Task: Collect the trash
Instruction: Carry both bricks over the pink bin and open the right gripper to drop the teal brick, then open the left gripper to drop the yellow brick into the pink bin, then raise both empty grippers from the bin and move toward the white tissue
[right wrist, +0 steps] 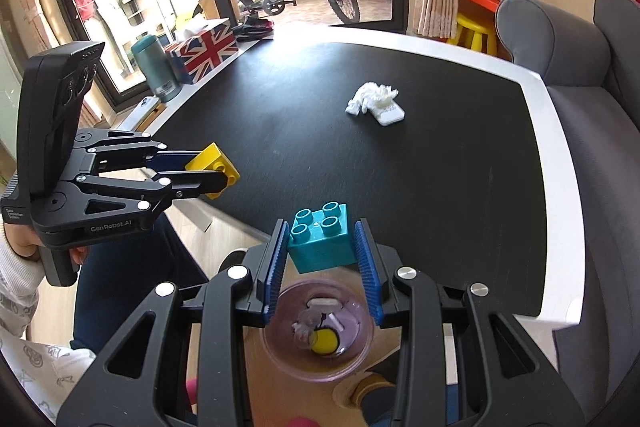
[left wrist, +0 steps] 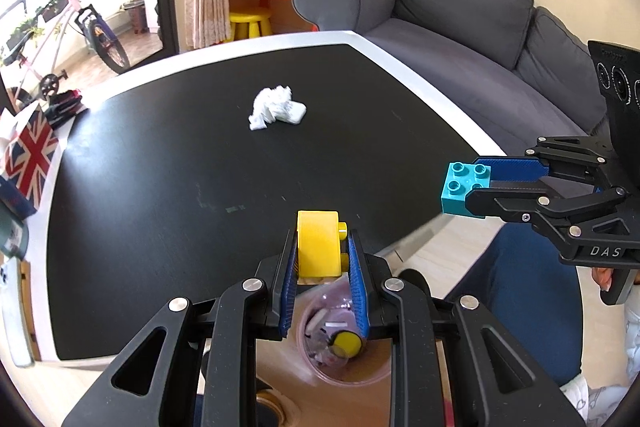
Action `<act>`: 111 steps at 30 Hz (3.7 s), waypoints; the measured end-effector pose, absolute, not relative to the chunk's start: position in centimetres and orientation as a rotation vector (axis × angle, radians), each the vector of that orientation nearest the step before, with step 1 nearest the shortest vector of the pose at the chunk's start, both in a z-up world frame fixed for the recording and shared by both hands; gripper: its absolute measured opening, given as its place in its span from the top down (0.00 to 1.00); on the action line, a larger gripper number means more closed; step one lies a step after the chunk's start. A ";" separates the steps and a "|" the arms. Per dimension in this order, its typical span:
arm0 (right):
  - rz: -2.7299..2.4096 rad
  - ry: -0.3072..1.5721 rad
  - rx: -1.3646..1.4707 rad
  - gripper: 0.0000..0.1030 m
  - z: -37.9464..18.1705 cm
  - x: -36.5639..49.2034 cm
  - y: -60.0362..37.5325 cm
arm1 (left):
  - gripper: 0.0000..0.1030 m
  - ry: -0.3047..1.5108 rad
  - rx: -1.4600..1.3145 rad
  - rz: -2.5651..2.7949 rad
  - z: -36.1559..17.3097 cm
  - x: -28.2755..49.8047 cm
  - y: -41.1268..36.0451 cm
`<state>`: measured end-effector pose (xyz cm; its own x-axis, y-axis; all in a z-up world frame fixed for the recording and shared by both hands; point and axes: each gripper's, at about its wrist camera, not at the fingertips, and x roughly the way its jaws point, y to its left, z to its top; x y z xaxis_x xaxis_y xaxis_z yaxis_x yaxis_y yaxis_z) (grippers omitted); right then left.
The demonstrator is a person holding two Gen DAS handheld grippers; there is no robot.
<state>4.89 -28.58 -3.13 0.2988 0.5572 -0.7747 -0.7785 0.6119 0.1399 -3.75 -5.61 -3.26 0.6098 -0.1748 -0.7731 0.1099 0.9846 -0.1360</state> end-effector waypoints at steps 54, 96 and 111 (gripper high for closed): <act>0.838 0.985 -0.207 0.05 -7.9 3.1 -33.1 | 0.23 0.965 -0.092 -0.281 -7.6 -7.0 -9.9; 0.843 0.922 -0.199 0.05 -3.7 7.1 -30.8 | 0.08 0.875 -0.115 -0.189 -2.1 -4.4 -5.8; 0.852 0.905 -0.232 0.05 -2.6 11.7 -28.3 | 0.08 0.875 -0.100 -0.166 -1.4 1.4 -3.3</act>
<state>11.67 -28.33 -2.55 0.3254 0.5509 -0.7685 -0.7341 0.6595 0.1619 1.37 -3.30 -1.41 0.6290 -0.1858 -0.7549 0.1039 0.9824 -0.1552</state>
